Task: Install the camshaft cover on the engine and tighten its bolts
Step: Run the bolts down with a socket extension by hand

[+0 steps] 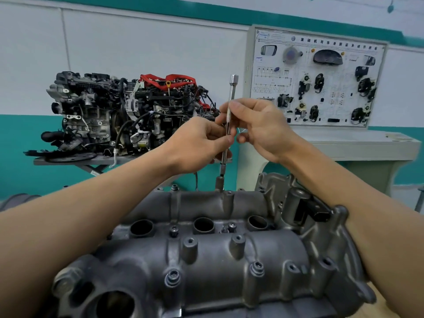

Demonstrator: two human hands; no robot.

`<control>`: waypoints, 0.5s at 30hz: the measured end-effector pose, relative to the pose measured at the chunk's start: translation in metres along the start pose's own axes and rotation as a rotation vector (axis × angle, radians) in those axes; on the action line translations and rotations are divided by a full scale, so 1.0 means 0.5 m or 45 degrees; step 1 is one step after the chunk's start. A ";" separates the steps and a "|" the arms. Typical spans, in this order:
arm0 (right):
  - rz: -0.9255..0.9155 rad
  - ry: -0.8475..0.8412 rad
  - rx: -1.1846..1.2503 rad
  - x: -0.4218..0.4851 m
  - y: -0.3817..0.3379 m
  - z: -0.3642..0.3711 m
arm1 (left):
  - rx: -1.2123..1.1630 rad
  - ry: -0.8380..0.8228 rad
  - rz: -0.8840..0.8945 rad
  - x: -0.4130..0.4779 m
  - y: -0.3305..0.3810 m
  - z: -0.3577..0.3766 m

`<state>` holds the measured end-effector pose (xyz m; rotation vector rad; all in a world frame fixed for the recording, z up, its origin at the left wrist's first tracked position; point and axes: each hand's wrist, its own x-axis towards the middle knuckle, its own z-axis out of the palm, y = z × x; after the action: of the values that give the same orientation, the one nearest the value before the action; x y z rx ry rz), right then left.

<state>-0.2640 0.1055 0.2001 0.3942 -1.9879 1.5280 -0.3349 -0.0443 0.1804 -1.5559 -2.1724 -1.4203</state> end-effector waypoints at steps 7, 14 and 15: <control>-0.081 0.066 -0.007 0.003 0.008 -0.002 | -0.045 0.155 0.083 0.005 -0.003 -0.006; -0.016 -0.022 0.039 0.002 0.001 -0.007 | 0.033 0.085 0.077 0.003 -0.009 0.001; -0.038 -0.017 0.021 0.002 0.002 -0.005 | 0.053 0.089 0.086 0.002 -0.009 0.002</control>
<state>-0.2646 0.1081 0.2001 0.4398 -1.9720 1.5274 -0.3384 -0.0430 0.1776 -1.5262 -2.0762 -1.3792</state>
